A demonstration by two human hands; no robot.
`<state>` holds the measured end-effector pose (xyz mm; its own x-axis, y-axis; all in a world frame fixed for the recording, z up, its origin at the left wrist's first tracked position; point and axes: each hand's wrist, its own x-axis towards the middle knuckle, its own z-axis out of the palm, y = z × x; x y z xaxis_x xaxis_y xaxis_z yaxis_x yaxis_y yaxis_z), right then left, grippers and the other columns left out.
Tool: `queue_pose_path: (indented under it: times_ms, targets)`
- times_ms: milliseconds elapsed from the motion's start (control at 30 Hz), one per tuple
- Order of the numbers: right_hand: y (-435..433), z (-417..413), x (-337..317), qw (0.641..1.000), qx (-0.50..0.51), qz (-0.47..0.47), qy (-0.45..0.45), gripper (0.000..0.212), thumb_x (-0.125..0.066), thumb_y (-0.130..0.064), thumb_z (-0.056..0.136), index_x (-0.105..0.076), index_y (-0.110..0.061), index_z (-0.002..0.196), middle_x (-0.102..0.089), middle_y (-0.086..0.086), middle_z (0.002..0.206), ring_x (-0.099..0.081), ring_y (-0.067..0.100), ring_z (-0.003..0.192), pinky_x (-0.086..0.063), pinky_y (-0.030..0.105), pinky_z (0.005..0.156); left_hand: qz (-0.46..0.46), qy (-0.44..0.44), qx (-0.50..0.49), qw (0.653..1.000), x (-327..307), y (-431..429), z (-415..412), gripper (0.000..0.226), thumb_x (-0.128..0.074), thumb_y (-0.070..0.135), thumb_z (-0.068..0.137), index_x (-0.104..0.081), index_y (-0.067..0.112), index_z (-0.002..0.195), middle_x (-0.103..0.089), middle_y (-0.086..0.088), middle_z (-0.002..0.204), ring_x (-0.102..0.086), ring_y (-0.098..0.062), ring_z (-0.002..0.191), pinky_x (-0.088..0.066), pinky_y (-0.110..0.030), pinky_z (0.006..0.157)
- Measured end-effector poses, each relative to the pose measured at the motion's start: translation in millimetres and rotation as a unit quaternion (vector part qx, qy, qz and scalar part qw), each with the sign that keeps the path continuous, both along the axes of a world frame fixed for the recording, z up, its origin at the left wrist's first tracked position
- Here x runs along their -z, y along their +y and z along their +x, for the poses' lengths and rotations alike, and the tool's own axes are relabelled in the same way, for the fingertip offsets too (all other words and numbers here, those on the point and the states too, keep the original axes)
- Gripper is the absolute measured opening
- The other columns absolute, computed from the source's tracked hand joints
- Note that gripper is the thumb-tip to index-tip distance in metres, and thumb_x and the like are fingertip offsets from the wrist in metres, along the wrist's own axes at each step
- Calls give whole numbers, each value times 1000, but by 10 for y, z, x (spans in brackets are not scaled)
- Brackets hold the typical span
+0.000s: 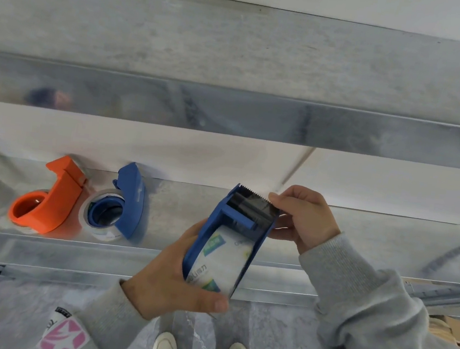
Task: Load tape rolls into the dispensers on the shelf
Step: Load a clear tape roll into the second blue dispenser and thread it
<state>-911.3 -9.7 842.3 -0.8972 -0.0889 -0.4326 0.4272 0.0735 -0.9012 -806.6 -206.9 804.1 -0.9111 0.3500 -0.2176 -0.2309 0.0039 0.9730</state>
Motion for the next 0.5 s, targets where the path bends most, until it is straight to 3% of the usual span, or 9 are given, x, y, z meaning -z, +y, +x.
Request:
queue_pose_path:
  times_ms: [200, 333, 500]
  targets:
    - [15, -18, 7, 1000, -3, -1, -4, 27, -62, -8, 85, -49, -9, 61, -59, 12, 59, -57, 27, 48, -57, 40, 57, -3, 5, -6, 1000, 31, 2, 13, 91, -87, 6, 50, -44, 19, 130, -70, -1, 107, -69, -23, 97, -57, -32, 72]
    - [52, -62, -27, 999, -25, -8, -28, 27, -62, -8, 85, -49, -10, 62, -60, 12, 55, -58, 28, 48, -57, 43, 58, -10, -5, 23, 1000, 19, -38, 1, 94, -84, -10, 55, -39, 15, 134, -71, 3, 105, -70, -19, 95, -57, -29, 71]
    - [77, -105, -68, 999, -38, 10, -37, 28, -62, -10, 85, -47, -11, 61, -55, 5, 48, -56, 26, 43, -55, 37, 51, -19, -17, 47, 999, 20, -74, 5, 88, -86, 5, 54, -43, 13, 131, -71, -6, 108, -70, -28, 97, -57, -37, 72]
